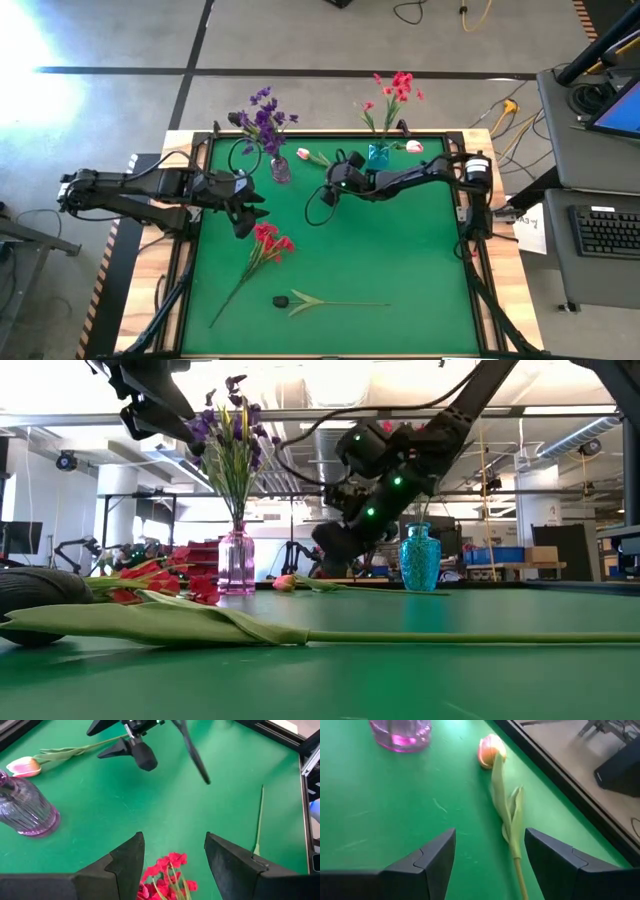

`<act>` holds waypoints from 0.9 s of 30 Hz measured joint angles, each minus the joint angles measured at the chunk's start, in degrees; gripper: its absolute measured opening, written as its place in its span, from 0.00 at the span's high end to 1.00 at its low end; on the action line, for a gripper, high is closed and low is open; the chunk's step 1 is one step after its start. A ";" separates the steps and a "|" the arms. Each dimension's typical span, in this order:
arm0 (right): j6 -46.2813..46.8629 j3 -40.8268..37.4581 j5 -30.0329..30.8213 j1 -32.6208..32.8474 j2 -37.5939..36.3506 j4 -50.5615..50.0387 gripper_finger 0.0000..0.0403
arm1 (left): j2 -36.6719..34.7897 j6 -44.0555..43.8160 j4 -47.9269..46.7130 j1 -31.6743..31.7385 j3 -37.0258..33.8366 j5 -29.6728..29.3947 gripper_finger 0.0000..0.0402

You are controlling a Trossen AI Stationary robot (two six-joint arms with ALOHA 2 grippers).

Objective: Sort flowers into vase by color
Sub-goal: Put the pink flower into the blue vase

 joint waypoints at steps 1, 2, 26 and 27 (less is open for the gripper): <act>-0.04 0.26 -0.07 -0.29 0.30 0.14 0.43 | 0.00 0.02 -0.02 0.00 0.00 0.00 0.51; -0.06 0.30 -0.09 -0.52 0.58 0.12 0.43 | 0.00 0.02 -0.02 0.00 0.00 0.00 0.51; 3.77 0.66 -0.55 -3.14 5.34 0.58 0.43 | 0.00 1.55 1.12 0.00 0.00 -1.57 0.51; 3.76 0.75 -0.57 -3.42 5.34 0.52 0.43 | 0.00 1.55 1.12 0.00 0.00 -1.57 0.51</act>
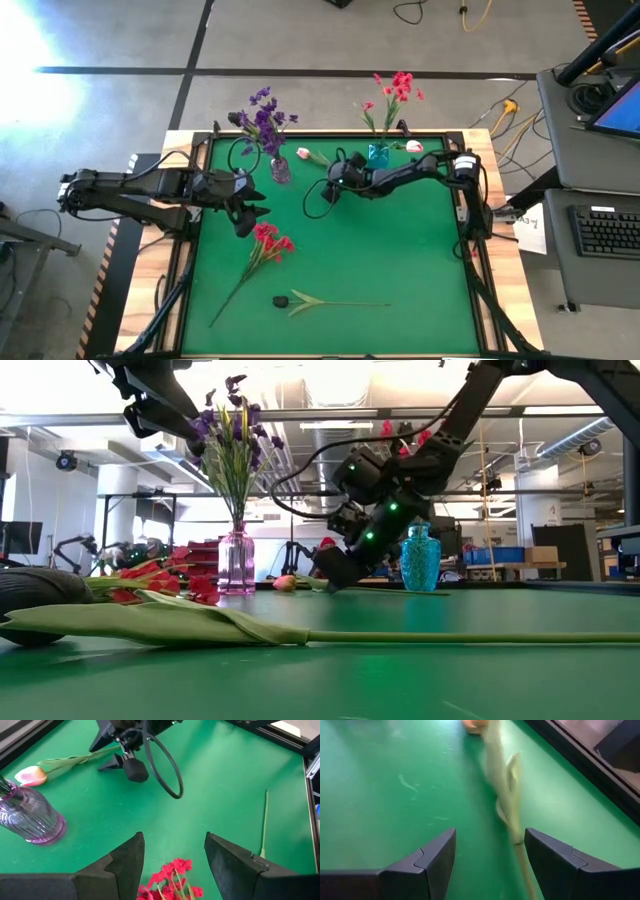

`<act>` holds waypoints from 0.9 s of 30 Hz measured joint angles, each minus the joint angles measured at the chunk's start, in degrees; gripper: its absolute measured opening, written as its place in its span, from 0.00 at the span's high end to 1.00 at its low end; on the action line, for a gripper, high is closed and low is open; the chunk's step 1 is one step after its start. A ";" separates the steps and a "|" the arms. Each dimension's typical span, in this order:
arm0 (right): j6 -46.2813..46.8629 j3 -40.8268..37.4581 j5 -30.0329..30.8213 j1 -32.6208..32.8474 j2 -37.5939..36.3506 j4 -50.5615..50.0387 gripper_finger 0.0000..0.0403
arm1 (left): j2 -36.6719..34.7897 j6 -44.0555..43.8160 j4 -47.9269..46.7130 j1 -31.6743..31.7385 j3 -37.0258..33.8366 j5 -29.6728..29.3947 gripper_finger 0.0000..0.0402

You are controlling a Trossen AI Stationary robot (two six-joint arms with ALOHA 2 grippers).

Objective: Sort flowers into vase by color
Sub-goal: Put the pink flower into the blue vase

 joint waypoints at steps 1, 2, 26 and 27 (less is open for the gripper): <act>-0.05 0.09 0.03 -0.24 0.00 -0.10 0.43 | 0.00 0.00 0.01 0.00 0.00 0.00 0.51; -0.11 0.17 0.01 -0.47 0.03 -0.16 0.43 | 0.00 0.01 0.02 0.00 0.00 0.00 0.51; 0.45 0.16 -9.82 -0.42 0.02 -0.10 0.63 | 0.00 0.04 0.04 0.00 0.00 -2.84 0.51; 0.45 0.16 -10.08 -0.27 0.02 -0.12 0.65 | 0.00 0.04 0.04 0.00 0.00 -2.84 0.51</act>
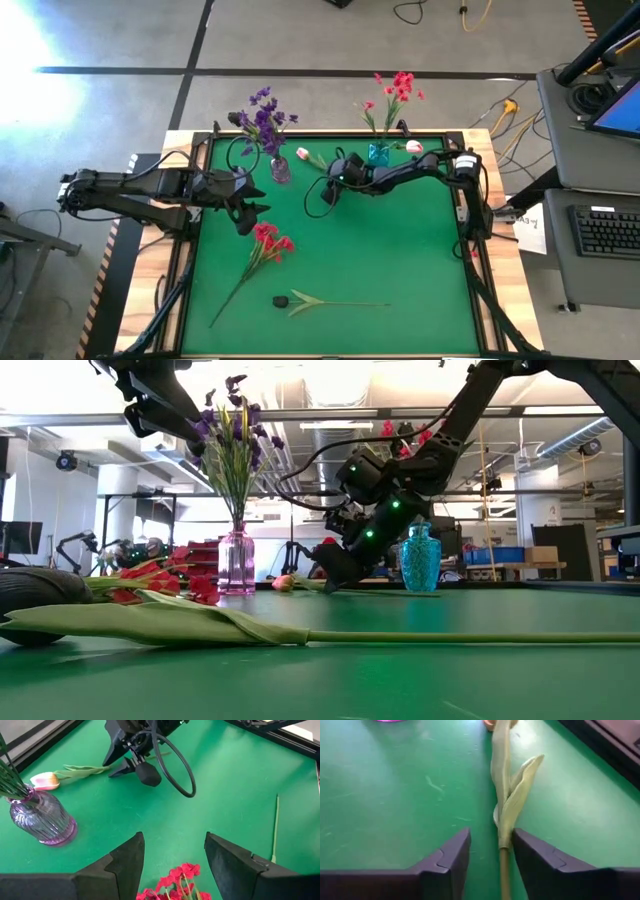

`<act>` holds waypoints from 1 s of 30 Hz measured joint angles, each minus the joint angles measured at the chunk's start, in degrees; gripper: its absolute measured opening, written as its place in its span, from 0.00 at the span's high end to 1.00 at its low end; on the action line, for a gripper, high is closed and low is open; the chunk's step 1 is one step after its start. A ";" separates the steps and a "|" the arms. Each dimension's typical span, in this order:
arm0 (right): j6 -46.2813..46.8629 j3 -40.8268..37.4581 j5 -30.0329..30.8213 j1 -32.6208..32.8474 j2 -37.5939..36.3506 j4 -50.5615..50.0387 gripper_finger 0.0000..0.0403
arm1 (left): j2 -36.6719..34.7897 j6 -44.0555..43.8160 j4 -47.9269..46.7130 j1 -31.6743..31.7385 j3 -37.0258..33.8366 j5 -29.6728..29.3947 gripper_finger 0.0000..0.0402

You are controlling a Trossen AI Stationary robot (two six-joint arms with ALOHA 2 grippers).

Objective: Sort flowers into vase by color
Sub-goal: Put the pink flower into the blue vase

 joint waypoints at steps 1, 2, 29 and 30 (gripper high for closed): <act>0.00 0.00 -0.04 0.17 0.00 -0.04 0.68 | 0.00 0.00 0.00 0.00 0.00 0.00 0.51; -0.02 -0.02 -0.10 0.31 0.00 -0.04 0.70 | 0.00 0.00 0.00 0.00 0.00 0.00 0.51; 3.55 -0.36 -0.88 10.03 -11.26 -24.83 0.96 | 0.00 1.91 1.05 0.00 0.00 -0.17 0.51; 4.24 -0.49 -0.86 10.57 -11.91 -24.97 0.96 | 0.00 2.21 1.28 0.01 0.00 -0.16 0.51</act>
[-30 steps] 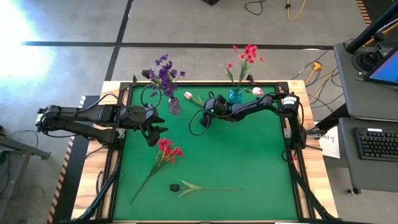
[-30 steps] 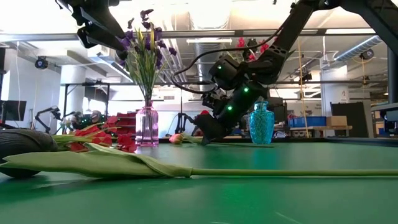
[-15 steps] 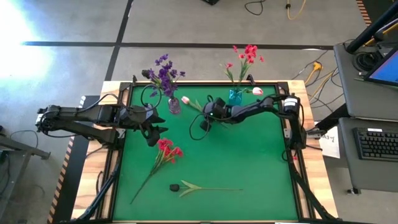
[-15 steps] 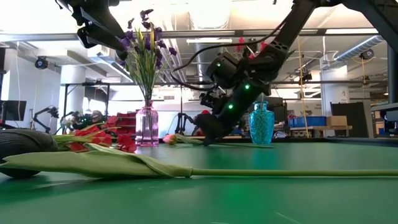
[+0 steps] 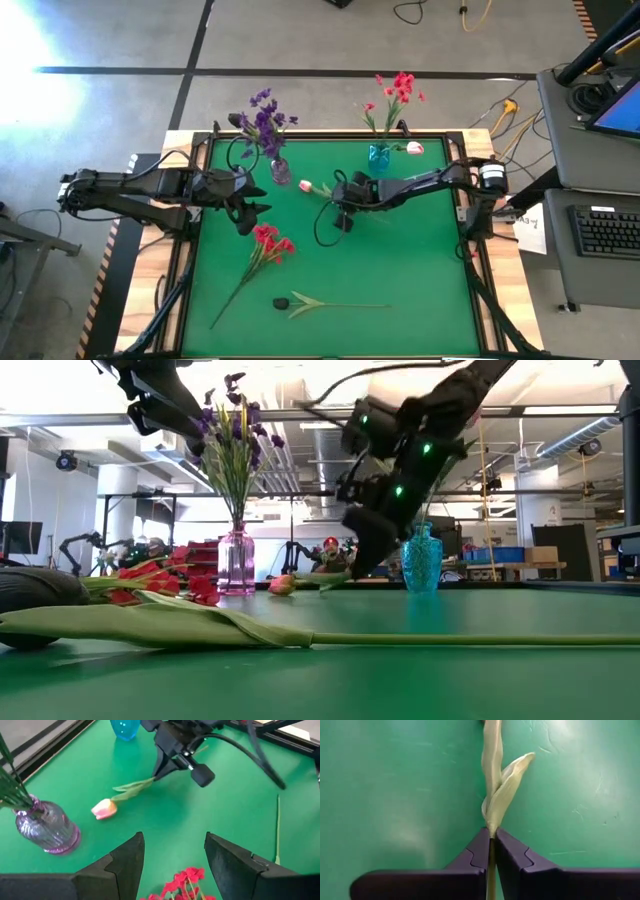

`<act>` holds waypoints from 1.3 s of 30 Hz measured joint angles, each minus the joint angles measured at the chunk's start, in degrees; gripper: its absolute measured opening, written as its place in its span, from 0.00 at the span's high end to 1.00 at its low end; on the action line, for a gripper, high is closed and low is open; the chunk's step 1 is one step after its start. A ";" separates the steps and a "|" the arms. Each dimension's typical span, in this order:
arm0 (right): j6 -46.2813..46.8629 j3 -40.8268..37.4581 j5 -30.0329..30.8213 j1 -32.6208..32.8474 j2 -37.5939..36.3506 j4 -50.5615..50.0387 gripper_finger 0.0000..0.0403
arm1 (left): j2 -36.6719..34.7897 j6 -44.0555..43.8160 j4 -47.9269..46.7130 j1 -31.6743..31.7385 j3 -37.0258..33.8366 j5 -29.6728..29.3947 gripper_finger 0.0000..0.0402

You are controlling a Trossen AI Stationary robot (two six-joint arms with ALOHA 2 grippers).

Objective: Sort flowers into vase by color
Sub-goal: Put the pink flower into the blue vase

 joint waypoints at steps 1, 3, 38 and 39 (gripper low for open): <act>0.72 -0.11 -0.03 0.54 -0.61 -0.27 0.96 | 0.00 0.41 0.55 -0.01 0.00 -0.01 0.51; 1.05 -0.28 -0.78 1.57 -1.58 -1.90 0.95 | 0.00 0.96 1.44 -0.01 0.00 0.03 0.51; 3.81 -9.80 -7.14 2.00 -2.42 11.67 0.60 | 0.07 0.73 3.14 -0.01 0.00 0.21 0.51; 3.85 -9.80 -7.12 1.98 -2.06 11.70 0.62 | 0.07 0.54 3.17 -0.01 0.00 0.21 0.51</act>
